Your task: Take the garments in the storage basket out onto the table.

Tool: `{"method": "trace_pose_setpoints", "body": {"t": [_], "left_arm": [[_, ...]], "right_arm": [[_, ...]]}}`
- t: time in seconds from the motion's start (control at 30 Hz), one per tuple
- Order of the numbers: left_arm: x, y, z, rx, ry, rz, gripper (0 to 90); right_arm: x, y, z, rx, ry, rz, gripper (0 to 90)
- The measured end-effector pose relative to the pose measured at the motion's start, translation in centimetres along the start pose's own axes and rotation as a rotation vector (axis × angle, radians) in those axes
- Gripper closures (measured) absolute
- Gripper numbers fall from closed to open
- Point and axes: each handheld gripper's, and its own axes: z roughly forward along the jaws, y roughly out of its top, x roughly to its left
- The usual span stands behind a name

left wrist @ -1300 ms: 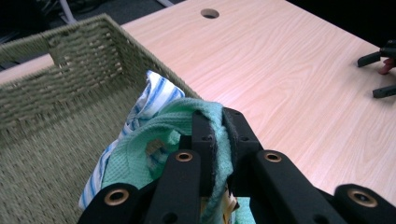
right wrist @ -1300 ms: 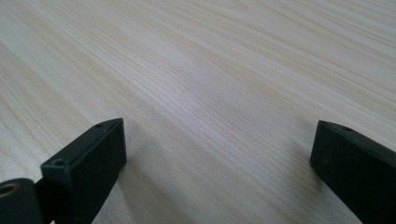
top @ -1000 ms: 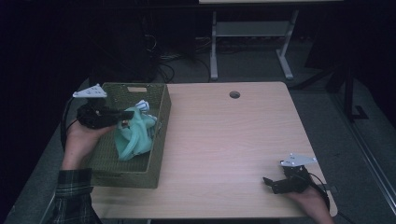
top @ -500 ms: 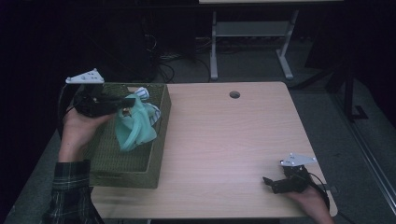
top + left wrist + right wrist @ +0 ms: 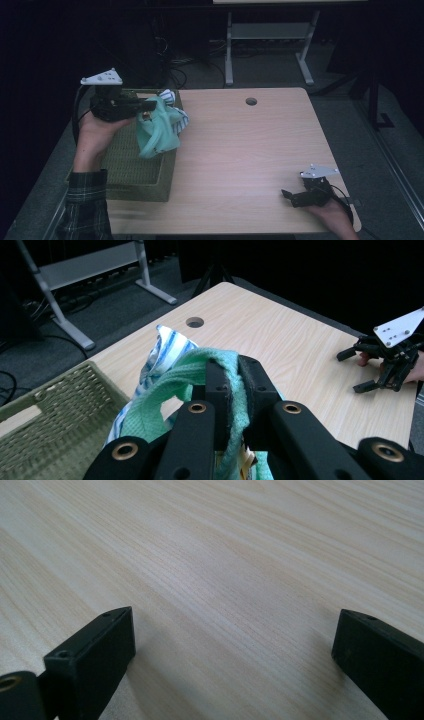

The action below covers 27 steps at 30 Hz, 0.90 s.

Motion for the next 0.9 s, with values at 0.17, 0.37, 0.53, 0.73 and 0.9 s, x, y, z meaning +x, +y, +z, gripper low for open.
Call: {"method": "trace_pose_setpoints", "body": {"t": [0.17,0.37,0.53,0.73,0.9], "left_arm": [[-1.1,0.6,1.1,-0.016,-0.009,0.013,83.3],[-2.2,1.4,2.0,-0.039,-0.035,0.033,83.3],[-3.0,2.0,2.9,-0.052,-0.06,0.048,83.3],[-3.9,2.4,4.4,-0.053,-0.097,0.065,83.3],[-4.7,2.8,5.6,-0.06,-0.134,0.073,83.3]], "right_arm": [[-0.1,0.0,0.0,-0.001,0.006,-0.005,3.2],[-0.1,0.1,0.1,-0.001,0.007,-0.002,3.1],[-0.1,0.1,0.1,-0.002,0.009,-0.003,3.1],[-0.1,0.1,0.1,-0.001,0.01,-0.002,3.1],[-0.1,0.1,0.1,-0.001,0.01,-0.002,3.1]]}}
